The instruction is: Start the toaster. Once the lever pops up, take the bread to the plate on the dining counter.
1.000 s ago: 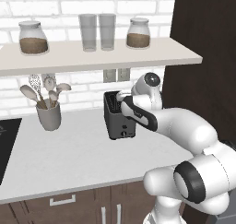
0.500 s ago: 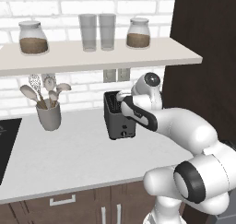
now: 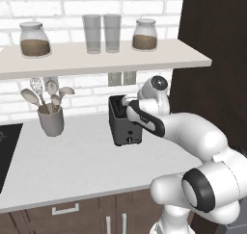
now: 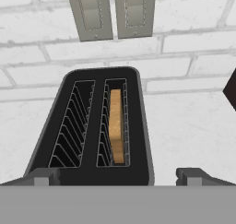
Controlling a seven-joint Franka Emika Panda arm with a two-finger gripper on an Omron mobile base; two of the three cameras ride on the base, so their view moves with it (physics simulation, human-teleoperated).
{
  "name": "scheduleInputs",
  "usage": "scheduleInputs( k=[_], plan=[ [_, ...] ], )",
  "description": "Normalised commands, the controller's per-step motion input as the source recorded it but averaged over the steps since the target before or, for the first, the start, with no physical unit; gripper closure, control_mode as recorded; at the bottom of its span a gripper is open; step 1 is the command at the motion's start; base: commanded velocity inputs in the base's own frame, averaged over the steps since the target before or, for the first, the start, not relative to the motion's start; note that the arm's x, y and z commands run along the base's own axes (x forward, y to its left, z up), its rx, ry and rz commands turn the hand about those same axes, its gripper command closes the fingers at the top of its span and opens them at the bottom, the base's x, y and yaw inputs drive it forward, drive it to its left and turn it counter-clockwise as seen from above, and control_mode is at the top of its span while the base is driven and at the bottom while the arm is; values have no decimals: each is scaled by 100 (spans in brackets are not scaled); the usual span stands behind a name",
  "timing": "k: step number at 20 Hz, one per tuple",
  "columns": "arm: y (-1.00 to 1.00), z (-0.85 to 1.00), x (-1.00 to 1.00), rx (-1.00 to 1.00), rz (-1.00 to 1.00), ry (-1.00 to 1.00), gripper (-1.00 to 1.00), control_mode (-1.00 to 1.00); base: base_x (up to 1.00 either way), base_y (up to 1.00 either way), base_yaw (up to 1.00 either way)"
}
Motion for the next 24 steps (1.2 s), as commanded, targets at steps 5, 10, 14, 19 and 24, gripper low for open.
scheduleInputs(
  k=[5, 10, 14, 19, 24],
  plan=[
    [0, 0, 0, 0, 0, 0, -100, -100, 0, 0, 0],
    [0, 0, 0, 0, 0, 0, -100, -100, 0, 0, 0],
    [0, 0, 0, 0, 0, 0, -100, -100, 0, 0, 0],
    [0, 0, 0, 0, 0, 0, -100, -100, 0, 0, 0],
    [0, 0, 0, 0, 0, 0, -100, -100, 0, 0, 0]
  ],
)
